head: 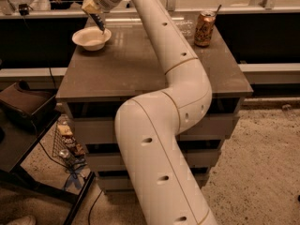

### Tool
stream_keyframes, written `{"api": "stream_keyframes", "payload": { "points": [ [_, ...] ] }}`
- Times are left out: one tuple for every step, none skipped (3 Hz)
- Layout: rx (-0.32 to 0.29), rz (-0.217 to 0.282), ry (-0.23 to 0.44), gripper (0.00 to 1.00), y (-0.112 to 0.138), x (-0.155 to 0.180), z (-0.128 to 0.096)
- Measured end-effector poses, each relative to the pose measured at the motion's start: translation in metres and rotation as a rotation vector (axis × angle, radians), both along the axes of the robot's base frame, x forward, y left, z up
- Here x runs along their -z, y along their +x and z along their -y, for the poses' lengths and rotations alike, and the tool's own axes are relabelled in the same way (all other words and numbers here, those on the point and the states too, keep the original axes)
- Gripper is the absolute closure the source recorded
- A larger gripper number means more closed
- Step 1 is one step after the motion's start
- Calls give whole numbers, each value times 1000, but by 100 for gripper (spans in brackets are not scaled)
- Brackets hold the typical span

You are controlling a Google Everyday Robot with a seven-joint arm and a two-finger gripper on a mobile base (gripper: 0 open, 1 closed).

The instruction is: Place rxbar blueberry into paper bowl

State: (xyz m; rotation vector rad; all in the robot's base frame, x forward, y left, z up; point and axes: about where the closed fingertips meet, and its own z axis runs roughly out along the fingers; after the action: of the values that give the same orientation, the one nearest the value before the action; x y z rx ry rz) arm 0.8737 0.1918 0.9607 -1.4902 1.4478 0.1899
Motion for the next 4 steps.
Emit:
{"api": "stream_keyframes", "payload": {
  "points": [
    [-3,-5,-2,82,0,4,-3],
    [-7,-9,-4,59,0,8,-6],
    [-10,-14,-6,35,1,12,-9],
    [-13,-19,-8,12,1,15,-12]
  ]
}}
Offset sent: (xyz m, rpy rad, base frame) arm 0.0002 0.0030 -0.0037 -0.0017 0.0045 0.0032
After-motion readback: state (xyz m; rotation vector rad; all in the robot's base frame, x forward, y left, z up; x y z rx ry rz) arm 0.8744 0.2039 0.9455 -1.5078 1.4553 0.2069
